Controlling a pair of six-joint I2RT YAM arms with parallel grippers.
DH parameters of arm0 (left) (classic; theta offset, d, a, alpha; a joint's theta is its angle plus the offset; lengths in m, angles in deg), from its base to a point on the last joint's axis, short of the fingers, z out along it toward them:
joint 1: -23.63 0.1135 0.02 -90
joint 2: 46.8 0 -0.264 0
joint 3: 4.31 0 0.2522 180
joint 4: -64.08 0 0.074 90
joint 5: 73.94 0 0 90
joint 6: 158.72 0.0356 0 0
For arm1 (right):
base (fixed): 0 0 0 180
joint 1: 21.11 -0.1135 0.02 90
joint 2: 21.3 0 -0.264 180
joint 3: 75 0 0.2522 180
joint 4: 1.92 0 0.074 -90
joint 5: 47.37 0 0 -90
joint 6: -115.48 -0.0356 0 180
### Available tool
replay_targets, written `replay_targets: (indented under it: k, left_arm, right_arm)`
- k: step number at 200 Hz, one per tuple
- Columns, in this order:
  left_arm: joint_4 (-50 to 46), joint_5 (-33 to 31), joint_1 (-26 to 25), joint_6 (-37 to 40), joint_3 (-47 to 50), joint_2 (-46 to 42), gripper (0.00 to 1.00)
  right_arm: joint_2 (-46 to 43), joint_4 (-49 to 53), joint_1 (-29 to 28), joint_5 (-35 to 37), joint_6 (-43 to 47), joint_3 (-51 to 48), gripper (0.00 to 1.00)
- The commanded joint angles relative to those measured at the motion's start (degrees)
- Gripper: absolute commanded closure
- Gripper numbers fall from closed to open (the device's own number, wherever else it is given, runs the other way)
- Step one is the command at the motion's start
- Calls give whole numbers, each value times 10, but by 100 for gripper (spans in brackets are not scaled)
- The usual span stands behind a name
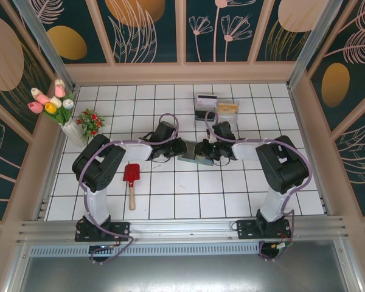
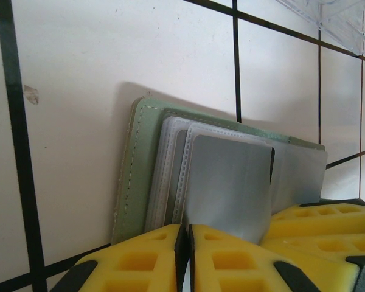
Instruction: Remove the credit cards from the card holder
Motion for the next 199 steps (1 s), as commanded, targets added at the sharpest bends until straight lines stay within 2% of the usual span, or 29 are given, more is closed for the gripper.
replay_targets:
  k: [1,47,103,159,199]
  left_arm:
    - [-122,-43,3,2,28,36,85]
    - [-120,-41,3,2,31,38,85]
    - [-118,-40,3,1,34,39,85]
    - [-118,-39,3,0,35,37,85]
    - [-118,-39,3,-1,35,37,84]
  right_arm:
    - [6,-17,4,-27,4,-20,77]
    - [13,-70,13,-67,-7,-37,84]
    - [-1,-116,26,-107,-18,-63,82]
    - [24,-115,26,-111,-22,-48,80]
    - [27,-78,26,-80,-17,-38,78]
